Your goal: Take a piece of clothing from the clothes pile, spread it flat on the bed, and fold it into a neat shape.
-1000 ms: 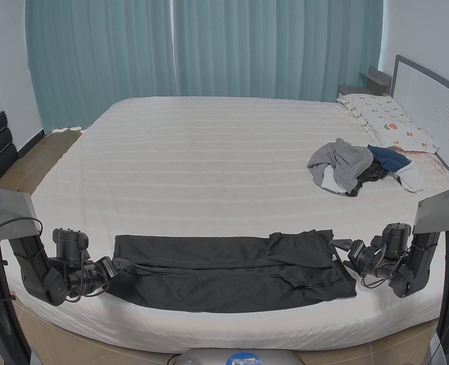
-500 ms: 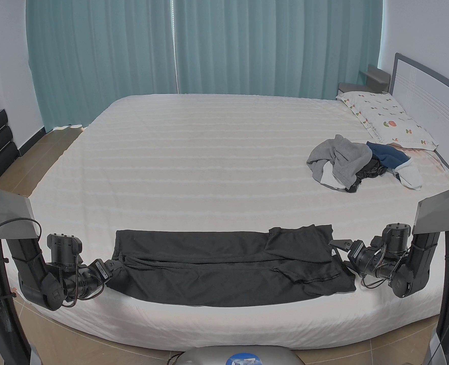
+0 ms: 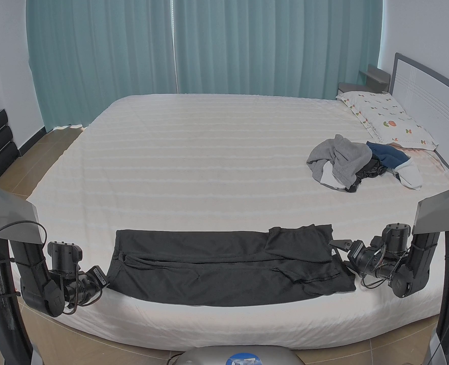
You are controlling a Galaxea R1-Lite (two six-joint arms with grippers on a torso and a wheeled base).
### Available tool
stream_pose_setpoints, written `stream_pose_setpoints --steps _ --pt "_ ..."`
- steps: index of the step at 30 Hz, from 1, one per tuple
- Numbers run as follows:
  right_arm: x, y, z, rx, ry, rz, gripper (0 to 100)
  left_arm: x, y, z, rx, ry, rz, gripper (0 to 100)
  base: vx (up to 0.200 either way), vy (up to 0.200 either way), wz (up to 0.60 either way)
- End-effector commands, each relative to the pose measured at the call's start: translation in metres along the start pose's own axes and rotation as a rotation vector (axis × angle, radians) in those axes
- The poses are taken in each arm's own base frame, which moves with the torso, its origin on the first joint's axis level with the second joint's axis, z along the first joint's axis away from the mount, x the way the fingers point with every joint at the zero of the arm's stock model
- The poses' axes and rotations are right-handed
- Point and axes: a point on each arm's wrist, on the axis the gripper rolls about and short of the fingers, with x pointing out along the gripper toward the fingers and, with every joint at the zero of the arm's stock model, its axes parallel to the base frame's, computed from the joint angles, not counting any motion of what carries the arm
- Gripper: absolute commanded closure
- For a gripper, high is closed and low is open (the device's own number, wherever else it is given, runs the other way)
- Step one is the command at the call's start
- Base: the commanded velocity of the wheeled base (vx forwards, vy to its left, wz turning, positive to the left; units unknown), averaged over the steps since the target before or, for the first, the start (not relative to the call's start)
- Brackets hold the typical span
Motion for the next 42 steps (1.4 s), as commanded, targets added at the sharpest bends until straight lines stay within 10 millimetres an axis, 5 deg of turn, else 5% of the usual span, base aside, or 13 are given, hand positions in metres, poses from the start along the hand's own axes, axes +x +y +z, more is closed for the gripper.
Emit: stream_pose_setpoints --steps 1,26,27,42 --pt "0.000 0.000 0.000 0.000 0.001 0.000 0 -0.004 0.002 -0.002 0.008 -0.018 0.032 100 0.000 0.000 0.00" --pt "0.000 -0.001 0.000 0.001 0.002 -0.001 0 -0.011 0.009 -0.011 0.067 0.000 0.086 100 0.000 0.000 0.00" --pt "0.000 -0.001 0.000 0.001 0.002 -0.001 0 -0.011 0.009 -0.011 0.065 -0.001 0.085 0 0.000 0.000 0.00" --pt "0.000 0.000 -0.001 0.000 0.003 -0.001 0 -0.017 -0.021 0.016 -0.038 -0.113 -0.108 0 0.000 0.000 0.00"
